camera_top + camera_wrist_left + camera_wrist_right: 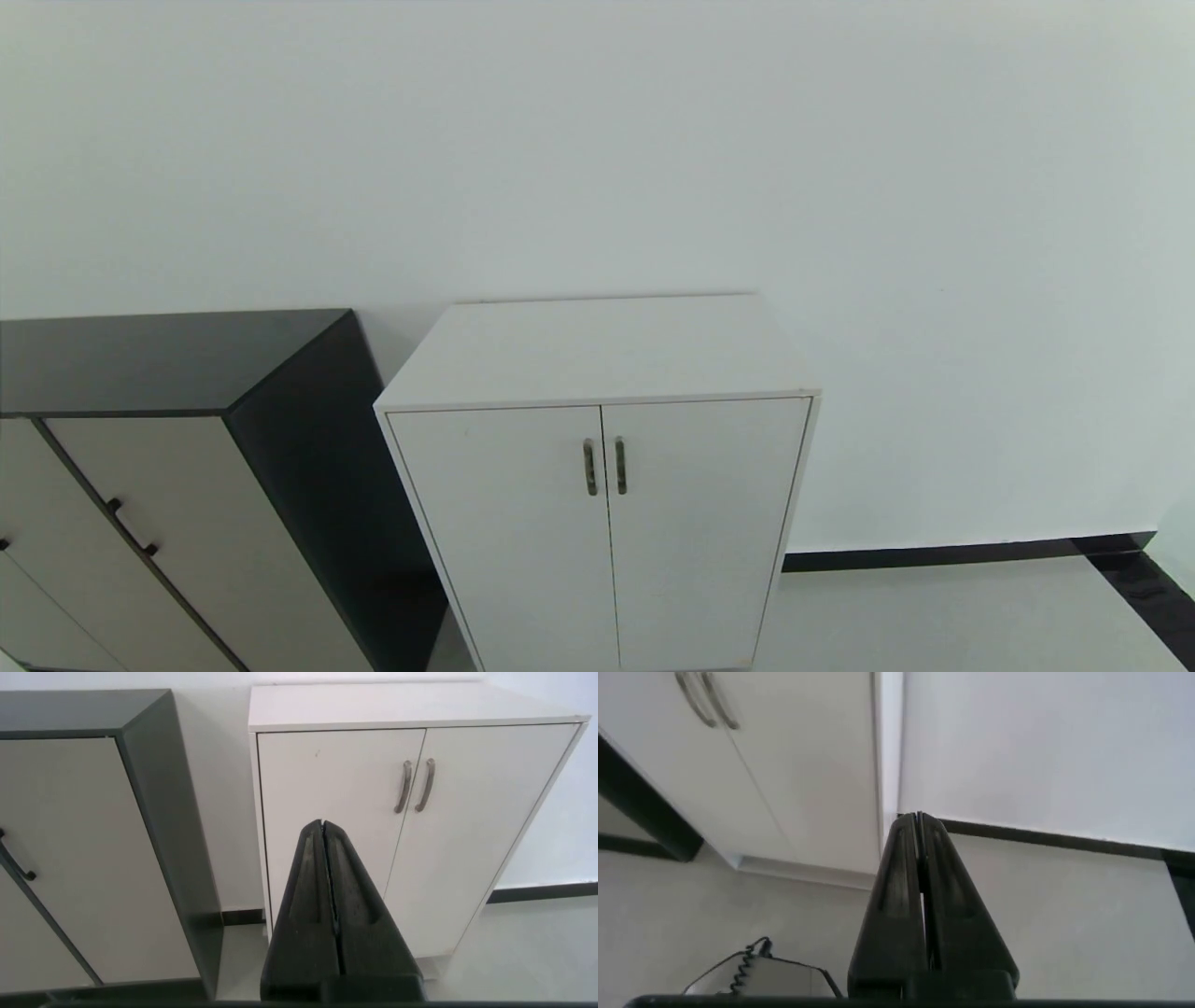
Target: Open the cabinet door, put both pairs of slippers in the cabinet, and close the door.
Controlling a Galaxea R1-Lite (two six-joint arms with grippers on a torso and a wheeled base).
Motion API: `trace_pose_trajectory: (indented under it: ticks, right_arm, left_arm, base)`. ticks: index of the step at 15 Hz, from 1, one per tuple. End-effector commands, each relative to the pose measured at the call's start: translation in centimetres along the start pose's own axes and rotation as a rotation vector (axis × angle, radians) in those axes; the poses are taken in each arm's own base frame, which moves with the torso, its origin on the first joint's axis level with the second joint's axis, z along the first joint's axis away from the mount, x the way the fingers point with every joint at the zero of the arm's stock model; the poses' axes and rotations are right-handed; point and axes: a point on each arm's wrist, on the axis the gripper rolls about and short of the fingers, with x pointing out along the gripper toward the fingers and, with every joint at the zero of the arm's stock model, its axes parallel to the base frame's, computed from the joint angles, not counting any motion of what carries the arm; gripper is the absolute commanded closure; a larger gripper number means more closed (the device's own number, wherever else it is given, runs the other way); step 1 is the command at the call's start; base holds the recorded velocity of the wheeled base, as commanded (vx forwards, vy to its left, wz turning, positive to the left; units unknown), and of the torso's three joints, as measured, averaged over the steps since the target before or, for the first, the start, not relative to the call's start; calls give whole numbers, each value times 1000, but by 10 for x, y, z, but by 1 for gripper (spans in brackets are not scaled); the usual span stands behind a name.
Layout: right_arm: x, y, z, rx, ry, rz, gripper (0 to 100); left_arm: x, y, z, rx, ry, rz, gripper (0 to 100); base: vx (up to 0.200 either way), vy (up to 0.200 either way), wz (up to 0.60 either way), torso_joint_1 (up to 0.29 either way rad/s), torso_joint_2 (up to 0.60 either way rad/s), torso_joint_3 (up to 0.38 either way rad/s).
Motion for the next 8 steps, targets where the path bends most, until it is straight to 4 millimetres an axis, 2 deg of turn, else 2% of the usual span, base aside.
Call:
trace_pose_trajectory:
  ticks: [1, 5, 8]
  right_arm:
    - [-35, -7, -45, 16, -72, -15, 100]
    - [-36, -6, -76, 21, -96, -32, 100]
    - [-36, -5, -83, 23, -133, 2, 100]
  left_arm:
    - [0, 0, 0, 1, 1, 0, 100]
    - [0, 0, 0, 1, 1, 2, 100]
    - [0, 0, 0, 2, 1, 0, 100]
  base:
    - [0, 0, 0, 0, 0, 0]
    - [0, 0, 0, 0, 0, 0]
    - [0, 0, 0, 0, 0, 0]
